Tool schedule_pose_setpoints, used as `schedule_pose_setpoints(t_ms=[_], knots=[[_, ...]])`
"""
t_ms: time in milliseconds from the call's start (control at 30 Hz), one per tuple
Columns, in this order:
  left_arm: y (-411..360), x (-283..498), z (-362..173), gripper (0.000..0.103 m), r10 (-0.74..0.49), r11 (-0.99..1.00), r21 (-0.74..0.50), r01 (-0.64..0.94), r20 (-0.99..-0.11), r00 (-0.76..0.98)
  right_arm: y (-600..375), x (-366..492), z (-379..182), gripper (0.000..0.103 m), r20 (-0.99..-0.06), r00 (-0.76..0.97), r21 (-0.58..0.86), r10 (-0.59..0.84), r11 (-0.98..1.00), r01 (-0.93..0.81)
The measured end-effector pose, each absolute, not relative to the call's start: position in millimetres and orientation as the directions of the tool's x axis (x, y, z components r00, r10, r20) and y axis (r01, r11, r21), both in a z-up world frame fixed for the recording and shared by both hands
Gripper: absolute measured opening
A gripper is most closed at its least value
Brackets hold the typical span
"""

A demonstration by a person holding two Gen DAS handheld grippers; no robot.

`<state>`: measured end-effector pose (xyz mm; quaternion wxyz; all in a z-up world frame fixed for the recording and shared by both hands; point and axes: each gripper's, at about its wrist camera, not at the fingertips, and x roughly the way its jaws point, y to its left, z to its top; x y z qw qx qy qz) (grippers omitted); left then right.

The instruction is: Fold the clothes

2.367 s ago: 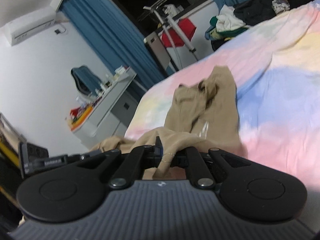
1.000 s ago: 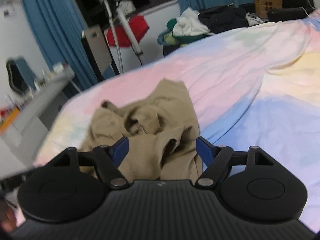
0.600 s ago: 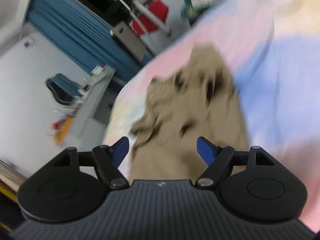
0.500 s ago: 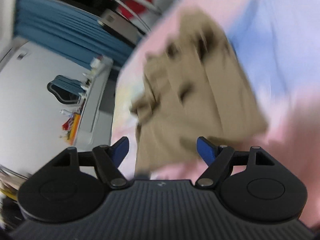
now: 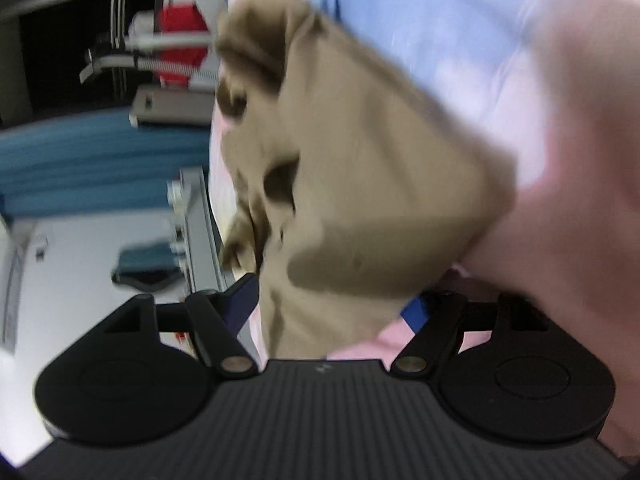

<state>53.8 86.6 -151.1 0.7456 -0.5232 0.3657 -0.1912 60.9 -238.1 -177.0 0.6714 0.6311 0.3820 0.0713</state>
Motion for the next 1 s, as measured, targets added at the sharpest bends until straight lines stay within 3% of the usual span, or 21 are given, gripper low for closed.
schedule_pose_setpoints(t_ms=[67,167,467,500,633,700,767,800,1000], knots=[[87.3,50.2,-145.5,0.067,-0.675,0.359,-0.931,-0.064,-0.307,0.671,-247.4,52.8,-168.1,0.075,-0.433,0.739,0.901,0.516,0.21,0.38],[86.2,48.6,-146.4,0.067,-0.664,0.381,-0.92,-0.093,-0.342,0.665,-264.3,42.1,-155.5,0.075,-0.448,0.785,0.893,0.427,0.243,0.378],[101.8,48.6,-157.0,0.059,-0.617,0.399,-0.886,-0.235,-0.45,0.646,-256.5,61.4,-156.8,0.071,-0.513,0.693,0.856,0.506,0.367,0.365],[103.0,48.0,-157.0,0.058,-0.612,0.403,-0.883,-0.242,-0.456,0.646,-255.9,62.4,-157.1,0.069,-0.52,0.691,0.851,0.502,0.374,0.368],[109.2,45.9,-154.9,0.048,-0.611,0.376,-0.895,-0.239,-0.433,0.662,-253.4,66.7,-158.5,0.029,-0.55,0.682,0.83,0.482,0.404,0.384],[108.2,46.9,-149.7,0.043,-0.61,0.387,-0.898,-0.211,-0.421,0.671,-252.9,67.0,-156.8,0.022,-0.552,0.687,0.827,0.472,0.417,0.378],[107.2,50.5,-144.8,0.024,-0.608,0.393,-0.9,-0.188,-0.408,0.681,-253.7,63.7,-150.3,0.019,-0.528,0.712,0.837,0.463,0.428,0.342],[107.2,52.4,-142.2,0.02,-0.606,0.394,-0.902,-0.176,-0.399,0.688,-254.1,62.1,-147.0,0.018,-0.516,0.724,0.841,0.458,0.433,0.325],[112.3,47.7,-97.8,0.014,-0.602,0.367,-0.924,-0.107,-0.324,0.73,-258.1,56.3,-112.4,0.016,-0.418,0.793,0.874,0.442,0.433,0.219]])
